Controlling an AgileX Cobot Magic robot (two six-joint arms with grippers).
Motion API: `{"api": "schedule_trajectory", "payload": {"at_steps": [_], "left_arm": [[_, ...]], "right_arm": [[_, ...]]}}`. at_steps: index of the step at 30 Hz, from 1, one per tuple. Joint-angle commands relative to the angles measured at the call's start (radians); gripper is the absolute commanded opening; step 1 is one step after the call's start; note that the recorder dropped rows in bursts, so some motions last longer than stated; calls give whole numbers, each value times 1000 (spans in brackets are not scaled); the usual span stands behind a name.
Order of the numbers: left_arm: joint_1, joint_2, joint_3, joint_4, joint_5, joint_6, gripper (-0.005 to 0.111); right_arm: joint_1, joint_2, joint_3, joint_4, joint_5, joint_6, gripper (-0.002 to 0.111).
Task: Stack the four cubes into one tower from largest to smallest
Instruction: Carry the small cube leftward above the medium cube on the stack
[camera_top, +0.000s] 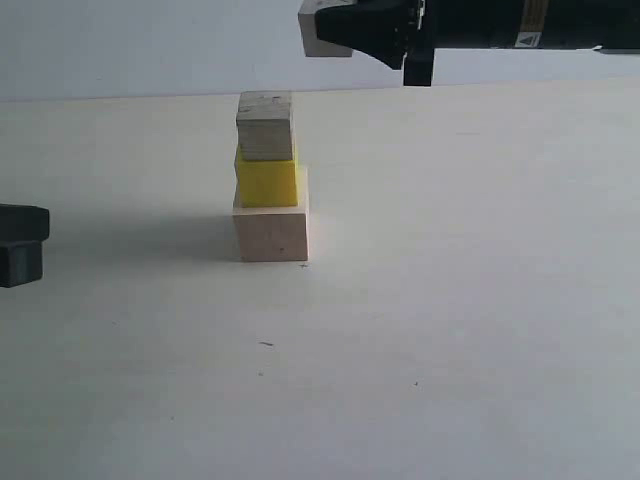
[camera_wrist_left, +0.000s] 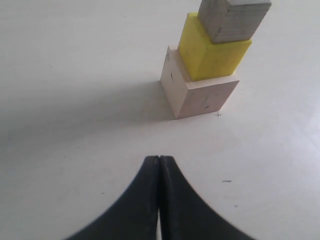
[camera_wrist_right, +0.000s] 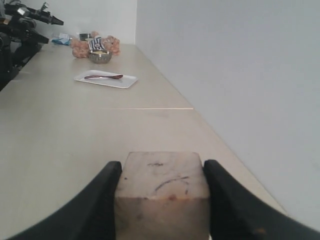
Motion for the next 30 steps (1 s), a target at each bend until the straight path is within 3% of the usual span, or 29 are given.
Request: {"api": "schedule_trajectory", "payload": {"at_steps": [1, 8, 30], "left_arm": [[-1, 3, 5, 11, -26, -3, 0], [-1, 3, 5, 11, -26, -3, 0], [-1, 3, 5, 13, -24, -3, 0]], "right_arm": [[40, 30, -57, 27, -12, -9, 0], [55, 108, -149, -19, -12, 44, 0], [86, 117, -152, -22, -12, 42, 0]]}}
